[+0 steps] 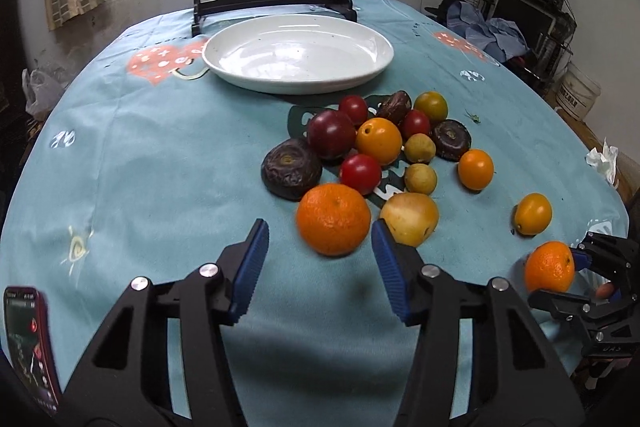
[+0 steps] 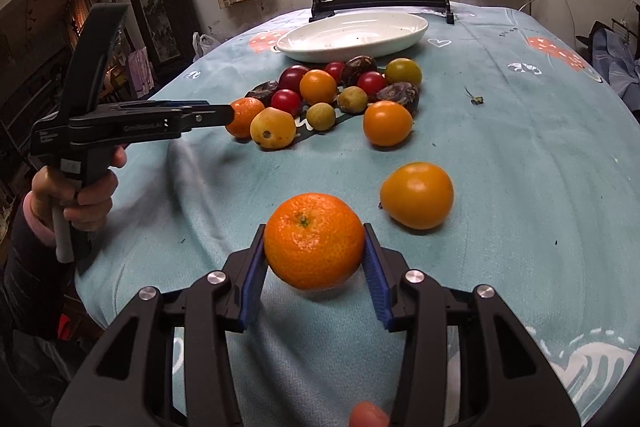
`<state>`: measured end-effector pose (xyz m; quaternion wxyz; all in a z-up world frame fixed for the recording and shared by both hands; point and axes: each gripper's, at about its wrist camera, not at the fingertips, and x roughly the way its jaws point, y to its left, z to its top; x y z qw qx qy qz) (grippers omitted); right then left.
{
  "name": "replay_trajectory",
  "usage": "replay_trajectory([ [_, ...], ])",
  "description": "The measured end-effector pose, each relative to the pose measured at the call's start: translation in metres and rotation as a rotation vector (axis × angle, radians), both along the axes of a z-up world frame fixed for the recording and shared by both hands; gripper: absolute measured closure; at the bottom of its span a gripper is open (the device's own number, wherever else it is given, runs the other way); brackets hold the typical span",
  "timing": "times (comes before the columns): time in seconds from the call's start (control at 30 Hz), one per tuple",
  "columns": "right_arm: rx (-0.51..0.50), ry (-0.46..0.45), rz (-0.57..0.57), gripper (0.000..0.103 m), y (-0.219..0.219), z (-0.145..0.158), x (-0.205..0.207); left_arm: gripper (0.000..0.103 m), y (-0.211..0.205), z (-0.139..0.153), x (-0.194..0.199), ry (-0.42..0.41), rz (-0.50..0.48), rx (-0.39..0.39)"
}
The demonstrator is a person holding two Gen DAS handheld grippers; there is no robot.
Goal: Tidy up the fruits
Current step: 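Grasp the large orange with the right tool while the left tool grasps another orange, then lower both held oranges onto the white plate and open both tools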
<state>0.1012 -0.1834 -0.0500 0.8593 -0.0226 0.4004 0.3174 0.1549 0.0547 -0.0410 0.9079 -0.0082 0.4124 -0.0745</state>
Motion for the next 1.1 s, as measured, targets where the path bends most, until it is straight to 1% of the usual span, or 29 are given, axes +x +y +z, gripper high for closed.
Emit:
replay_trajectory([
  [0.3, 0.016, 0.028, 0.013, 0.057, 0.0, -0.003, 0.008, 0.049, -0.003, -0.013, 0.022, 0.055, -0.033, -0.014],
  [0.43, 0.015, 0.032, 0.02, 0.057, 0.001, -0.004, 0.009, 0.05, -0.003, -0.023, 0.031, 0.103, -0.038, -0.034],
  [0.47, 0.015, 0.032, 0.021, 0.057, 0.001, -0.003, 0.01, 0.05, -0.001, -0.022, 0.032, 0.101, -0.038, -0.042],
  [0.5, 0.015, 0.031, 0.022, 0.057, 0.001, -0.003, 0.01, 0.055, -0.001, -0.022, 0.033, 0.1, -0.043, -0.055],
  [0.53, 0.015, 0.031, 0.023, 0.057, 0.002, -0.003, 0.011, 0.056, -0.001, -0.022, 0.033, 0.1, -0.047, -0.06],
  [0.8, 0.003, 0.03, 0.04, 0.057, 0.009, 0.002, 0.015, 0.058, -0.001, -0.02, 0.027, 0.095, -0.049, -0.066],
  [0.9, 0.025, 0.036, 0.062, 0.057, 0.011, 0.014, 0.023, 0.058, 0.001, -0.01, 0.022, 0.072, -0.059, -0.083],
  [0.97, 0.059, 0.042, 0.078, 0.057, 0.013, 0.028, 0.035, 0.058, 0.004, 0.004, 0.023, 0.048, -0.064, -0.111],
  [1.03, 0.084, 0.024, 0.079, 0.057, 0.019, 0.046, 0.054, 0.058, 0.007, 0.022, 0.032, 0.018, -0.061, -0.132],
  [1.1, 0.077, -0.008, 0.054, 0.057, 0.03, 0.062, 0.082, 0.058, 0.009, 0.038, 0.048, -0.015, -0.046, -0.121],
])
